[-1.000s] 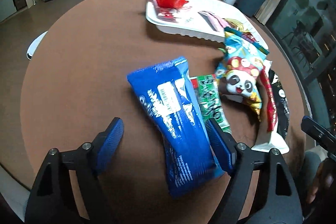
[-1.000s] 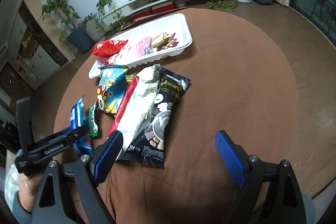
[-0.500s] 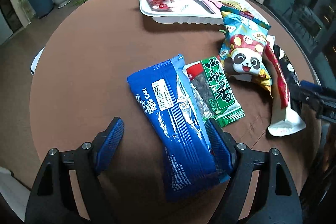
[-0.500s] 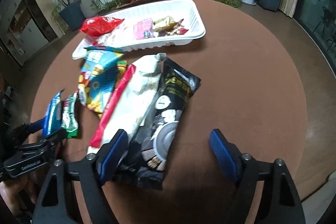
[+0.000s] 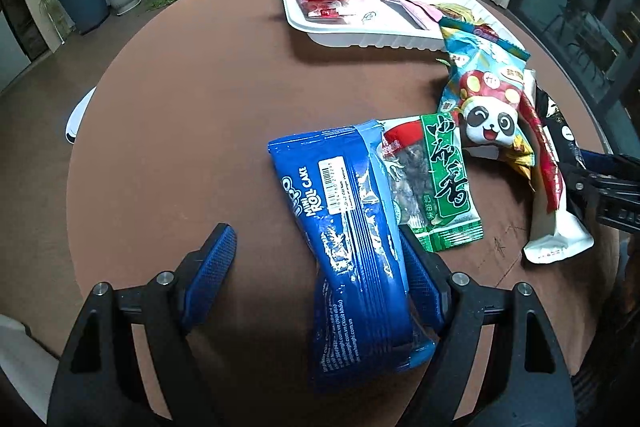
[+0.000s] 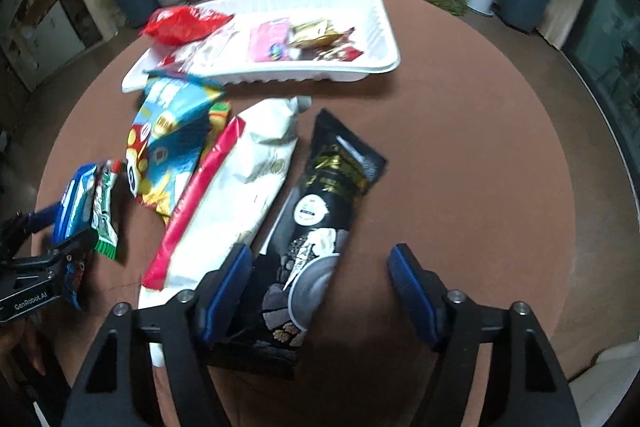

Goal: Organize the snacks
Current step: 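Lift the blue packet with the left gripper while the right gripper grasps the black packet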

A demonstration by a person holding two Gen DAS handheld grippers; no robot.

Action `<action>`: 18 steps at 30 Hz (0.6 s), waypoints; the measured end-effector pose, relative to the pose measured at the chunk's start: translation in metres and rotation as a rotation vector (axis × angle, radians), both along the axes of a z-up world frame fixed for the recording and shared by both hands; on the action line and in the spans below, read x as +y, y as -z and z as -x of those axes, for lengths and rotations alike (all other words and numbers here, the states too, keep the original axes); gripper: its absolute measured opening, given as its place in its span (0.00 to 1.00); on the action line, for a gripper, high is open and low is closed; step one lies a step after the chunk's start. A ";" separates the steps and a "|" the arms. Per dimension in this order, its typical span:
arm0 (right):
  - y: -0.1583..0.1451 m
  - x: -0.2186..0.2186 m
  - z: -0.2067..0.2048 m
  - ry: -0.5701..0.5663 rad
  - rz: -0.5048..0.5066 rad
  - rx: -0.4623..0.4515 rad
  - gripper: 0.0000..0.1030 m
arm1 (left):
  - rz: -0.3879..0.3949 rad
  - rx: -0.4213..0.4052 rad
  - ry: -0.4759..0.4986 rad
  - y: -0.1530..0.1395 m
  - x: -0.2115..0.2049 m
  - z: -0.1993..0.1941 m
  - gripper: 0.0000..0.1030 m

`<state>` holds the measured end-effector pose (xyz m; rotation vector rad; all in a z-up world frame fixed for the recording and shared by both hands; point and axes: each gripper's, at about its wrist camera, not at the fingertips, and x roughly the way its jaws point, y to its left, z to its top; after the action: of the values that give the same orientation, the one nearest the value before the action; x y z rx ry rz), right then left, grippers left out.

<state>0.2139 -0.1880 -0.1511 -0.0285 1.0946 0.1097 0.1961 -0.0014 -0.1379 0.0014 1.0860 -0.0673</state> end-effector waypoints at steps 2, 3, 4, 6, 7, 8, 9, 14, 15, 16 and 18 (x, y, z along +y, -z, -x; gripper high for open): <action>0.003 0.002 -0.001 -0.003 0.009 0.003 0.65 | -0.001 0.000 0.006 -0.001 0.001 0.002 0.74; 0.003 0.003 0.000 -0.009 0.018 0.002 0.65 | -0.003 0.000 0.005 -0.001 0.002 0.003 0.71; 0.002 0.004 0.000 -0.016 0.020 0.003 0.62 | -0.006 0.001 0.005 -0.001 0.002 0.003 0.69; 0.001 0.004 0.001 -0.030 0.019 0.010 0.57 | -0.007 0.001 0.008 -0.002 0.004 0.003 0.61; 0.001 0.004 0.002 -0.037 0.024 0.016 0.53 | -0.009 0.002 0.010 -0.003 0.004 0.004 0.60; 0.001 0.003 0.003 -0.042 0.030 0.019 0.50 | -0.014 0.005 0.015 -0.003 0.005 0.004 0.59; 0.001 0.002 0.004 -0.045 0.037 0.021 0.49 | -0.016 0.007 0.017 -0.002 0.004 0.003 0.59; 0.001 0.001 0.007 -0.055 0.057 0.038 0.47 | -0.031 0.015 0.018 -0.002 0.004 0.004 0.60; 0.001 0.002 0.006 -0.058 0.060 0.038 0.47 | -0.032 0.013 0.020 -0.002 0.004 0.004 0.59; 0.001 0.003 0.006 -0.061 0.061 0.036 0.47 | -0.028 0.011 0.025 -0.002 0.004 0.005 0.58; 0.001 0.002 0.005 -0.065 0.053 0.035 0.47 | -0.027 0.007 0.044 -0.002 0.003 0.006 0.50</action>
<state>0.2089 -0.1863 -0.1525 -0.1097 1.1319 0.1399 0.1902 0.0013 -0.1356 0.0494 1.0936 -0.0922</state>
